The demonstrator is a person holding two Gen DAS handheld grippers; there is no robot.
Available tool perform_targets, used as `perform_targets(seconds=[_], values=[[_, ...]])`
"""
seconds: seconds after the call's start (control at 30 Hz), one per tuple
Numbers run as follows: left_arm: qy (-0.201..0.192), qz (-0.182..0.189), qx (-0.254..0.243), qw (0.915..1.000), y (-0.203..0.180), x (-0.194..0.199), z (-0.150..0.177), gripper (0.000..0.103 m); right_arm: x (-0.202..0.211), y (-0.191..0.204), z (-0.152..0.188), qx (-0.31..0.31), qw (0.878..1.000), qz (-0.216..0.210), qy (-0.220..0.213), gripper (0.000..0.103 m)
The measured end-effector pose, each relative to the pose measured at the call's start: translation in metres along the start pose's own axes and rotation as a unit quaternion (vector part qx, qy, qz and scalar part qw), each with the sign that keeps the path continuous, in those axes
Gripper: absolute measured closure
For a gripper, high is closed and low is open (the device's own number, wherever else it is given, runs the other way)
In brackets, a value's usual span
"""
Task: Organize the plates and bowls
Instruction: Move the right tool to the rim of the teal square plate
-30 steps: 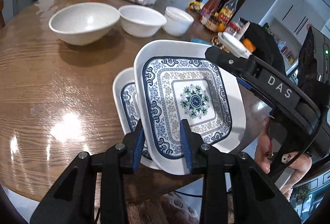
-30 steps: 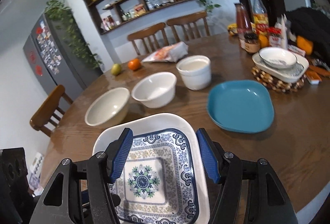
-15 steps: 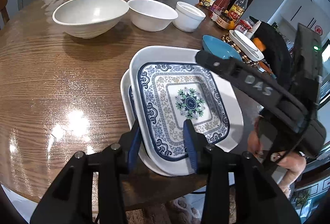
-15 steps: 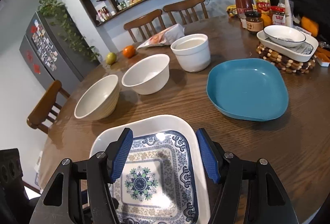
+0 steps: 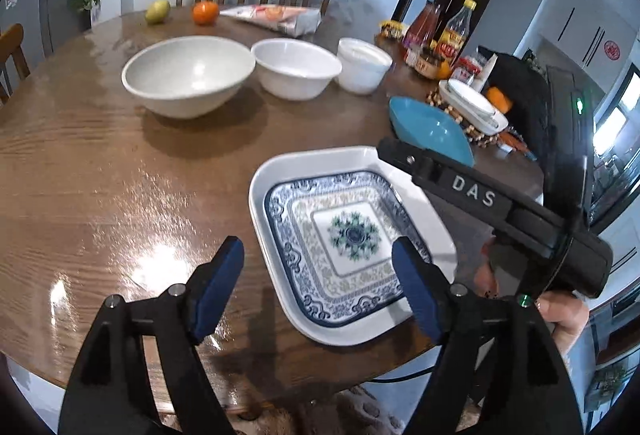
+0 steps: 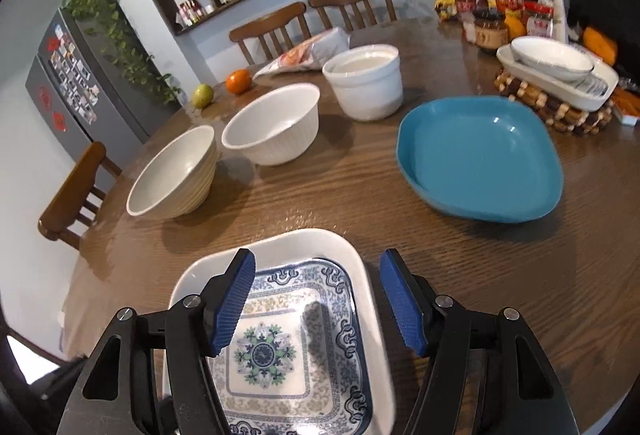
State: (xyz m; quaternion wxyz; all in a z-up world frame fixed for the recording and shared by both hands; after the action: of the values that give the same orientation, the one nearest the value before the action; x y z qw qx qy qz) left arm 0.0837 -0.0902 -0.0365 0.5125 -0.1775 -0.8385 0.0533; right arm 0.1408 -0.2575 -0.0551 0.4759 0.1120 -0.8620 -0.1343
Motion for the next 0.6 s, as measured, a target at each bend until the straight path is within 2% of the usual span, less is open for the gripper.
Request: perform_targets(seconds=[0.2,0.4,0.6], values=[[-0.027,-0.011,-0.013,0.9995,-0.008,0.007,-0.018,0.027,0.022,-0.006,-0.004,-0.008,0.999,0.008,-0.032,0.029],[-0.049,-0.013,-0.047,0.9976,-0.031,0.011,-0.045,0.027,0.043,-0.022,-0.011,-0.025,0.998,0.02,-0.056,0.029],[-0.037,-0.008,-0.067,0.997,-0.053,0.003,-0.073,0.027,0.064,-0.042,-0.02,-0.044,0.994,0.036,-0.089,0.021]])
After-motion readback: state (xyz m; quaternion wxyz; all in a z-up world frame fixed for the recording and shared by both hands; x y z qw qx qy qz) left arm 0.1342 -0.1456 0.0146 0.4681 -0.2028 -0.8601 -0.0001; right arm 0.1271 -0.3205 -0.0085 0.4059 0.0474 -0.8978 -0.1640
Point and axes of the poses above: each gripper's, at about its wrist camera, not at the fingertips, and x roughly against the way its jaws point, y to its left, z to its underside, the point moved 4 cm from there along -x, roughly the way its jaws point, and after that the axes turned 14 degrees about y, right-handed, at the moved point
